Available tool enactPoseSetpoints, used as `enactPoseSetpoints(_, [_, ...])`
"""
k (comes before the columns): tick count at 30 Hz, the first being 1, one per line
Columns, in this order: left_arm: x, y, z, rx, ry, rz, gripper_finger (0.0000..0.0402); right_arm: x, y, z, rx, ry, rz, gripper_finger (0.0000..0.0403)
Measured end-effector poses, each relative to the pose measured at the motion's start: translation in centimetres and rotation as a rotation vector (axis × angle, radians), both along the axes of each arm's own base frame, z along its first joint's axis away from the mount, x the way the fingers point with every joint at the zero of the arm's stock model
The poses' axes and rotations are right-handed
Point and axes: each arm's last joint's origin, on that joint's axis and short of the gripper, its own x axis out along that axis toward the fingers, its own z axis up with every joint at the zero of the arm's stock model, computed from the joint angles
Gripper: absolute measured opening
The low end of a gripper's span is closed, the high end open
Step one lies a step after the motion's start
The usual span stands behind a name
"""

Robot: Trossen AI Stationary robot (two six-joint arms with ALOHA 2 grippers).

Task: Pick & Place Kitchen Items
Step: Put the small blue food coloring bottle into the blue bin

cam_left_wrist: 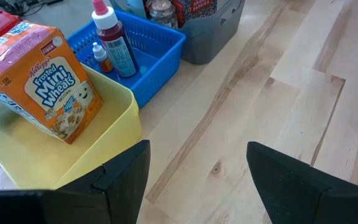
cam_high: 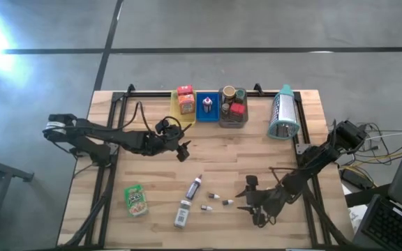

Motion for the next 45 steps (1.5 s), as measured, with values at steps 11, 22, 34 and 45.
enactPoseSetpoints(11, [0.0, 0.0, 0.0, 0.000, -0.001, 0.000, 0.0273, 0.7, -0.2, 0.4, 0.023, 0.002, -0.013, 0.0183])
enactPoseSetpoints(22, [0.0, 0.0, 0.0, 0.000, -0.003, 0.000, 0.0273, 1.2, -0.3, -1.3, 0.036, 0.064, -0.038, 0.0175])
enactPoseSetpoints(34, [0.0, 0.0, 0.0, 0.000, -0.005, 0.000, 0.0273, 2.4, -0.2, -2.3, 0.048, 0.111, -0.047, 0.0196])
enactPoseSetpoints(45, [0.0, 0.0, 0.0, 0.000, -0.004, 0.000, 0.0273, 3.3, 0.3, -3.5, 0.018, 0.134, -0.057, 0.0164])
